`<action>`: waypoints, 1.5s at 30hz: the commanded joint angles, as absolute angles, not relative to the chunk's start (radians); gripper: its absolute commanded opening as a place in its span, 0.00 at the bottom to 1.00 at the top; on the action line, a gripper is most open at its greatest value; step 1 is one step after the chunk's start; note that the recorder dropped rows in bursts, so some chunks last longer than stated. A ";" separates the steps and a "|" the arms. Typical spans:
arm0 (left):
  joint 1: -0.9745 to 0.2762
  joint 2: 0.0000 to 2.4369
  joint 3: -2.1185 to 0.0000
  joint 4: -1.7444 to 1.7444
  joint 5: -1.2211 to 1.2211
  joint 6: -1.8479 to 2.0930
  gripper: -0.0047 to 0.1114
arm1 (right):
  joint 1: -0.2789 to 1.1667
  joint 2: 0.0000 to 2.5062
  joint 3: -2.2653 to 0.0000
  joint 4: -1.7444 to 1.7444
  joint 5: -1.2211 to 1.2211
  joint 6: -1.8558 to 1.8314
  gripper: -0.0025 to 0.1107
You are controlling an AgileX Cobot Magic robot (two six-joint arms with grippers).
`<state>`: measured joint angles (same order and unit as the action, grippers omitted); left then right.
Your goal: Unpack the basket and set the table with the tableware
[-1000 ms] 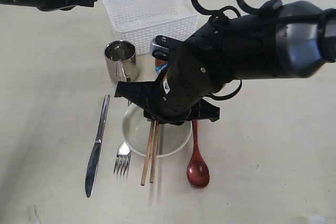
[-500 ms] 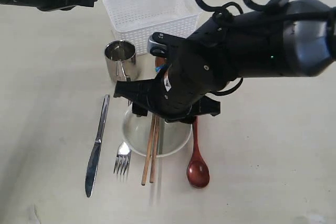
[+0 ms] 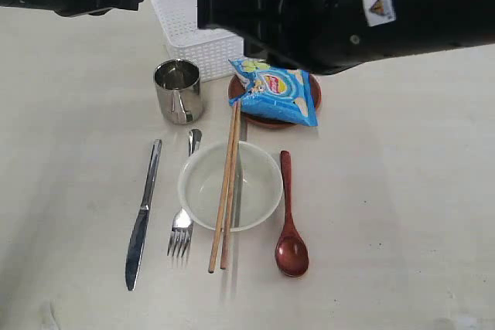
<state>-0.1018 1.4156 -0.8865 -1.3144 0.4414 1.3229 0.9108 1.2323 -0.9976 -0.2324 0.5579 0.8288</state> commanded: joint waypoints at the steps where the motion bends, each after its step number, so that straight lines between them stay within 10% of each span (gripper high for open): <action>1: -0.100 1.409 -0.877 -1.312 0.439 1.327 0.04 | 0.910 1.140 -0.998 -0.245 0.569 0.818 0.02; 20: -0.100 1.409 -0.877 -1.312 0.439 1.327 0.04 | 0.899 0.807 -0.997 -0.381 0.599 0.714 0.02; 36: -0.100 1.409 -0.877 -1.312 0.439 1.327 0.04 | 0.079 0.483 -0.346 -0.180 -0.189 0.198 0.02; 45: -0.100 1.409 -0.877 -1.312 0.439 1.327 0.04 | -0.109 0.219 -0.131 -0.183 -0.272 0.195 0.02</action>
<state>-0.1018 1.4156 -0.8865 -1.3144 0.4414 1.3229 -0.0818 0.2720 -0.1631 -0.1792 -0.2537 0.2056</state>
